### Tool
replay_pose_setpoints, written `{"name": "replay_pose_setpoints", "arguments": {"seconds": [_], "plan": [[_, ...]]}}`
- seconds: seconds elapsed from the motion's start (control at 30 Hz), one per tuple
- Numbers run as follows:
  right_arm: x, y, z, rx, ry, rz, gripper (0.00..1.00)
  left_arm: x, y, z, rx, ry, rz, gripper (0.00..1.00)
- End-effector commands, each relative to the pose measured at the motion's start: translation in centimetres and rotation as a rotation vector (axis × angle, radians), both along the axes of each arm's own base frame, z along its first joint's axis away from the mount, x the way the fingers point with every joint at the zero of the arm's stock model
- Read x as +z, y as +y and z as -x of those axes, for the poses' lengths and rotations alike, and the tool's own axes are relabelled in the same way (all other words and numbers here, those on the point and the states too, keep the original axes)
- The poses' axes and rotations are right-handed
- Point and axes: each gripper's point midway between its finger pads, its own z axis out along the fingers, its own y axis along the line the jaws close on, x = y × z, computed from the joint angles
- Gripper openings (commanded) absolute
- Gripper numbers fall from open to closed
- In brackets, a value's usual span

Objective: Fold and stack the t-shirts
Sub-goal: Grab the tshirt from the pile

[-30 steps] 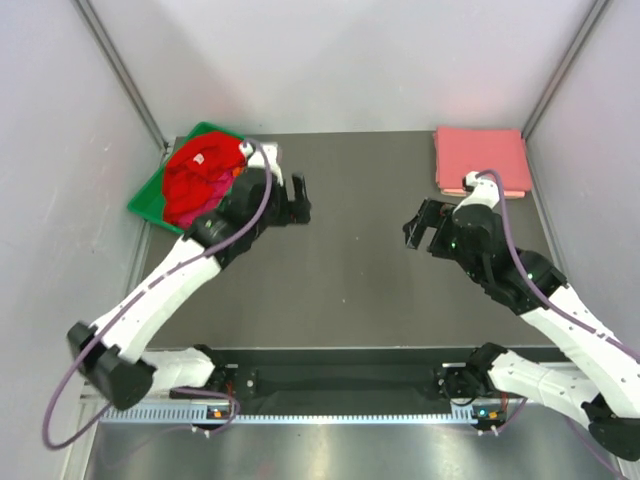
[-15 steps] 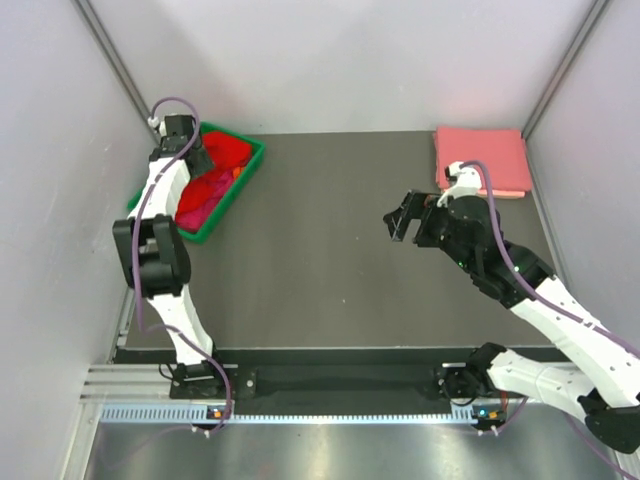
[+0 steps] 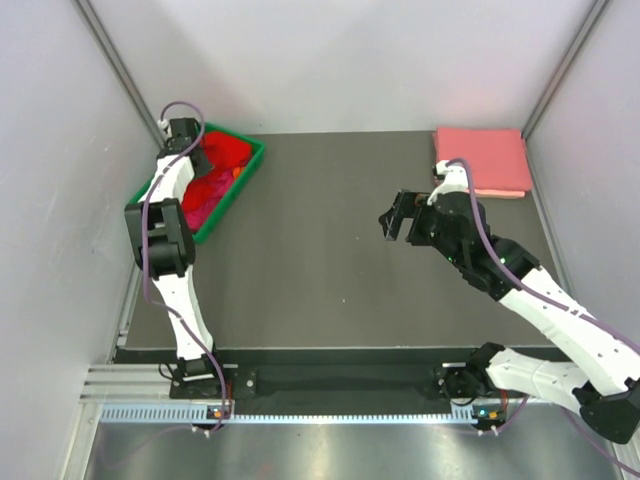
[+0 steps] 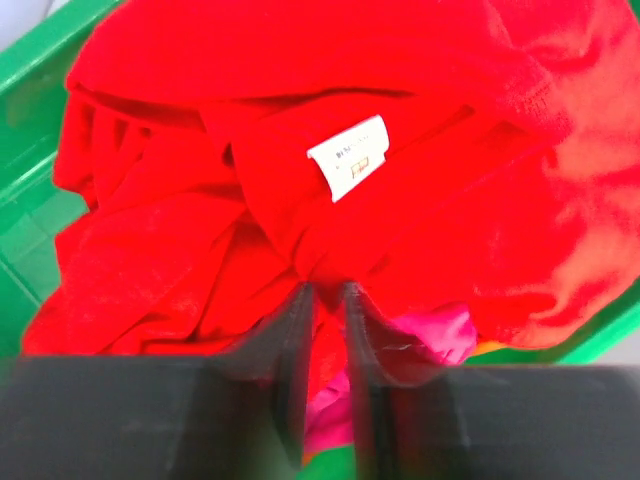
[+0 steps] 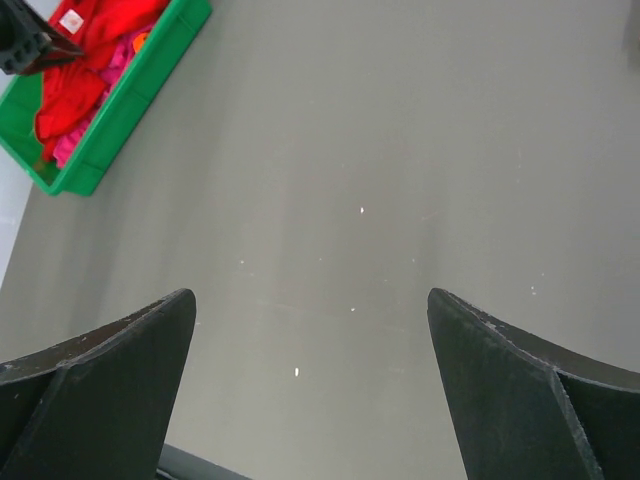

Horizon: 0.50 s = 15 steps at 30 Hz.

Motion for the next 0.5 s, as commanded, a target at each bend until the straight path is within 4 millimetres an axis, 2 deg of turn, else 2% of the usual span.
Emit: {"name": "replay_pose_setpoints", "arguments": {"seconds": [0.0, 0.03, 0.1, 0.2, 0.27, 0.3, 0.37, 0.4, 0.43, 0.47], "plan": [[2.1, 0.4, -0.6, -0.01, -0.053, -0.031, 1.0, 3.8, 1.2, -2.3, -0.014, -0.112, -0.061, 0.07], [1.9, 0.6, -0.7, -0.007, -0.048, -0.032, 1.0, 4.6, 1.3, -2.3, -0.011, -0.123, -0.069, 0.0], [1.7, 0.7, -0.8, -0.007, -0.039, -0.03, 1.0, 6.5, 1.1, -2.4, -0.019, -0.157, -0.069, 0.0], [1.7, 1.1, -0.7, 0.01, -0.032, -0.034, 1.0, 11.8, 0.1, -2.5, -0.06, -0.256, -0.053, 0.0], [1.9, 1.2, -0.6, 0.014, -0.032, -0.043, 1.0, 16.6, -1.9, -2.2, -0.137, -0.351, -0.018, 0.0], [2.0, 1.0, -0.5, 0.012, -0.035, -0.046, 1.0, 20.7, -2.9, -1.6, -0.171, -0.435, -0.014, 0.0], [1.9, 0.8, -0.4, 0.002, -0.033, -0.051, 1.0, 25.1, -5.8, -0.7, -0.27, -0.53, 0.015, 0.0], [2.0, 0.6, -0.2, -0.003, -0.038, -0.055, 1.0, 27.5, -6.7, 0.0, -0.297, -0.581, 0.017, 0.0], [2.0, 0.5, -0.2, -0.009, -0.038, -0.057, 1.0, 31.6, -8.5, 1.7, -0.336, -0.664, 0.014, 0.0], [1.8, 0.3, -0.1, -0.014, -0.033, -0.053, 1.0, 33.7, -9.8, 2.7, -0.378, -0.711, 0.024, 0.0]]}}
